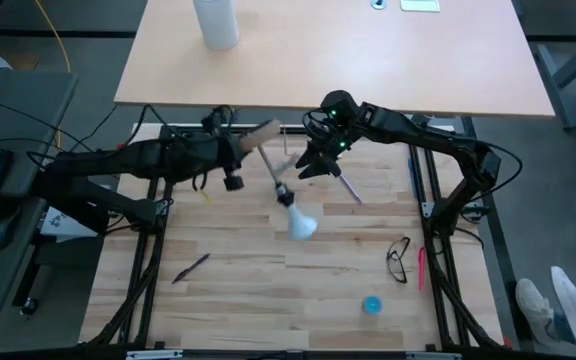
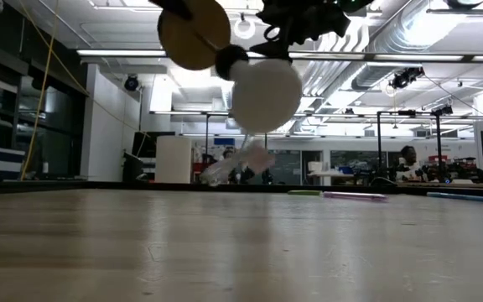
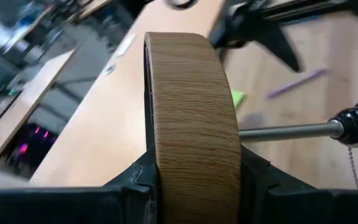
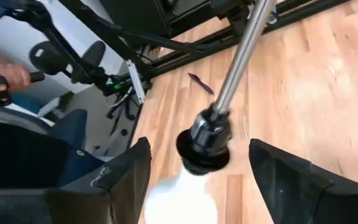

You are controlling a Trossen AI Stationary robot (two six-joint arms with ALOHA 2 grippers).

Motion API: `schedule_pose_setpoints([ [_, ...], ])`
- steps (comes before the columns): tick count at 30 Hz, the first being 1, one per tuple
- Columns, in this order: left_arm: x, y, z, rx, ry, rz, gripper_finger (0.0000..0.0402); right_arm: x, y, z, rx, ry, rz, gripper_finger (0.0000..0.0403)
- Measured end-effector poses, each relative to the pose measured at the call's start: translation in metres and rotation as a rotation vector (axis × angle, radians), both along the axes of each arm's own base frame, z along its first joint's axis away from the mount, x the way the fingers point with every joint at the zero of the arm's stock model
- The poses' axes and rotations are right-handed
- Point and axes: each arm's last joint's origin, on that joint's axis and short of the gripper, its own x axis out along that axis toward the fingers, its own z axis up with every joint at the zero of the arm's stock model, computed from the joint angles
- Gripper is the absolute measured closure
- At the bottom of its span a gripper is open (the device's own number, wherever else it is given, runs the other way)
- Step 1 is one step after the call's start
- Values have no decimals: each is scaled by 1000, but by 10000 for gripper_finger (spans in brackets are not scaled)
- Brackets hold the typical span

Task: Screw lightbulb
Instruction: Insert the light bulb into the lamp

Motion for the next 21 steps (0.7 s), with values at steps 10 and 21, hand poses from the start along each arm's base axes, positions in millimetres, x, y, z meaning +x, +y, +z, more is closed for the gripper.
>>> schedule_pose_setpoints([
  [10,14,11,-35,-193,53,111,289,-16,-22,3,-47,19,-108,138],
  [21,0,12,-90,-872,-465,259,289,-78,-12,53,-267,7,-264,137],
])
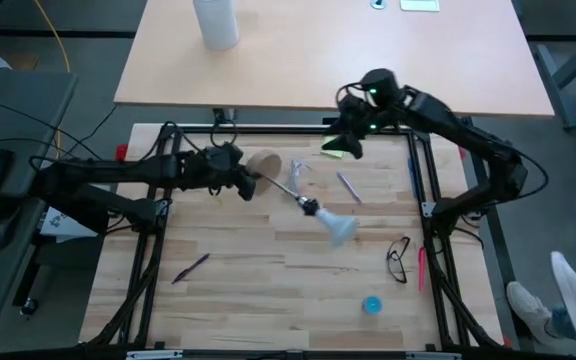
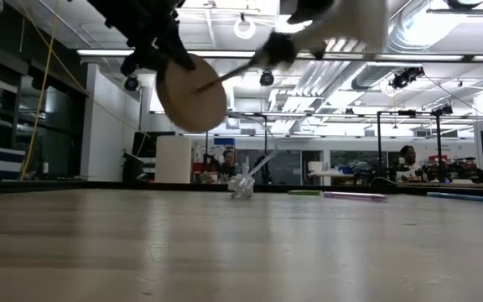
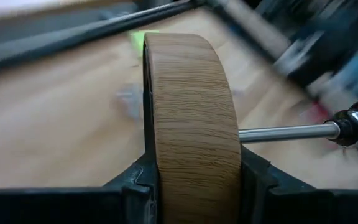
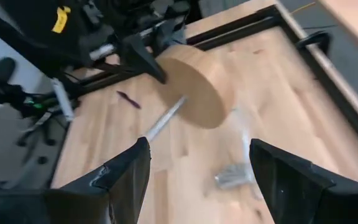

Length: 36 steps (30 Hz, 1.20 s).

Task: Screw lightbulb
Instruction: Insert the light bulb into the lamp

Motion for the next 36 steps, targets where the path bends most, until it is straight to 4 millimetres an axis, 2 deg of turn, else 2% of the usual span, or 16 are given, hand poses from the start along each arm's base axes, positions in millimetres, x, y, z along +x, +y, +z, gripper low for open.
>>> schedule_pose_setpoints([
  [5,-1,6,2,-233,-275,125,289,-34,19,22,-103,22,-76,137],
  [13,-2,14,-6,-373,-480,276,289,-96,49,60,-240,-59,-302,137],
  [16,-1,17,-4,-400,-659,338,289,-113,58,69,-224,-97,-402,137],
  [19,-3,20,4,-432,-882,408,289,-119,61,76,-181,-167,-468,137],
  [22,-1,23,8,-446,-1018,484,289,-109,60,82,-170,-241,-469,137],
  [26,6,26,12,-472,-1135,529,289,-73,54,83,-262,-312,-418,137],
  [31,17,28,21,-540,-1181,542,289,-11,51,58,-511,-204,-293,137],
  [34,20,29,35,-534,-1219,534,289,17,54,41,-719,-100,-247,137],
  [36,20,29,44,-529,-1248,540,289,29,58,38,-843,-69,-225,137],
])
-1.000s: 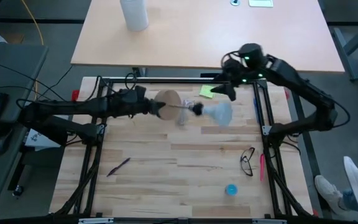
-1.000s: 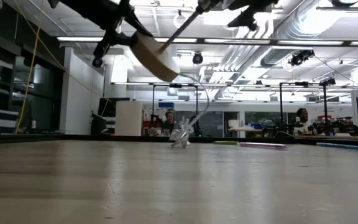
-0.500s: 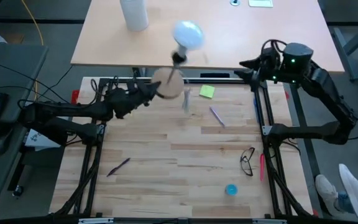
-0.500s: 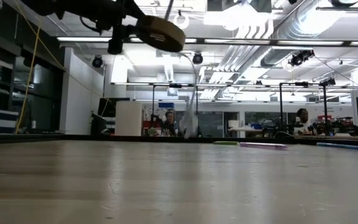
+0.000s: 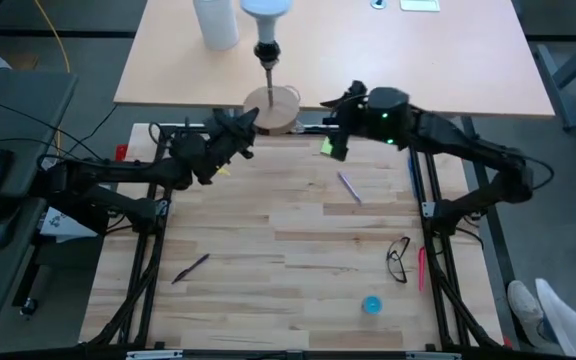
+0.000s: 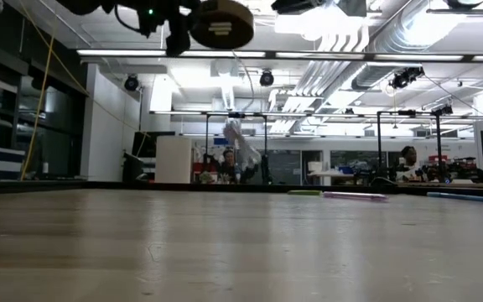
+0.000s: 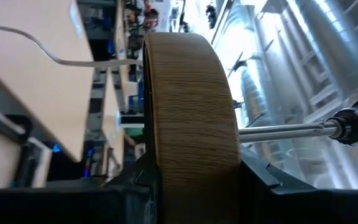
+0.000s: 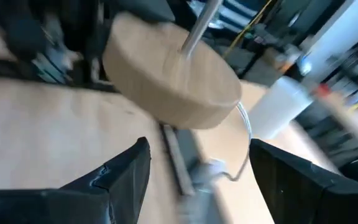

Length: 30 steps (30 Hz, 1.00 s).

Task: Screw lightbulb
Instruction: Insert the light bulb into the lamp

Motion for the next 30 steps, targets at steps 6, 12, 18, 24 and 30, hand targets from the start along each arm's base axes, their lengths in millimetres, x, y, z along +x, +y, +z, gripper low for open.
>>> schedule_pose_setpoints([
  [6,2,0,10,-4,23,3,289,33,11,-3,-389,174,-39,137],
  [12,2,0,14,-4,10,2,289,50,17,-14,-537,308,-36,137],
  [18,2,-2,15,-11,4,5,289,57,19,-8,-627,261,-69,137],
  [24,3,-3,15,-17,-6,-4,289,58,20,-12,-611,277,-39,137],
  [30,3,-7,16,-21,-27,-23,289,65,20,-19,-624,310,-26,137],
])
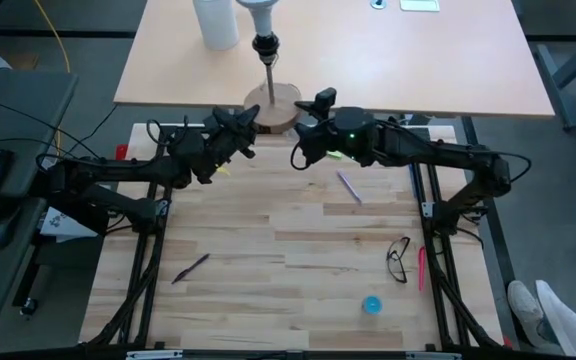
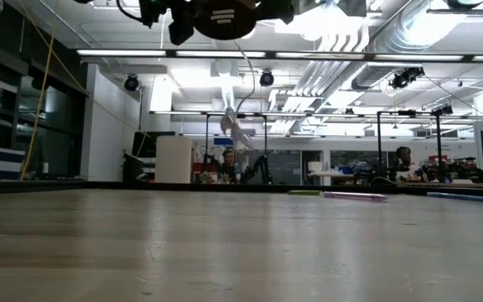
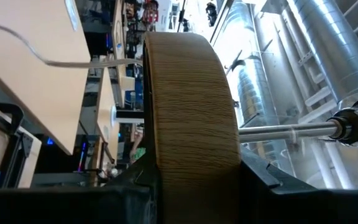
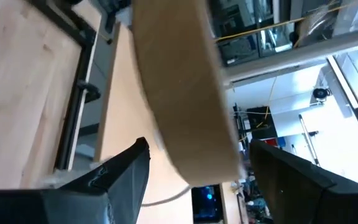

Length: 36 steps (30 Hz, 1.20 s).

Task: Screw lightbulb
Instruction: Insert the light bulb into the lamp

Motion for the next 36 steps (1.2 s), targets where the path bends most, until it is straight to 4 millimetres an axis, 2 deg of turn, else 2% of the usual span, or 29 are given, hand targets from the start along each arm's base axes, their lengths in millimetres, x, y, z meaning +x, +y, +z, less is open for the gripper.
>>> schedule_pose_setpoints([
  [11,1,-7,0,-10,-10,-15,289,14,3,0,-73,-65,-24,143],
  [14,1,-7,0,-11,-5,-14,289,15,3,-2,-68,-55,-26,169],
  [19,1,-7,0,-26,-22,-11,289,19,7,-7,-80,-34,-44,261],
  [25,1,-6,-2,-14,32,-11,289,22,8,-10,-96,-24,-97,268],
  [27,1,-3,-5,15,90,-7,264,22,8,-10,-94,-24,-108,268],
  [32,0,4,-13,83,262,10,149,17,6,-10,-77,-20,-145,275],
  [36,-8,9,-11,133,351,11,107,12,5,-7,-77,-10,-165,275],
])
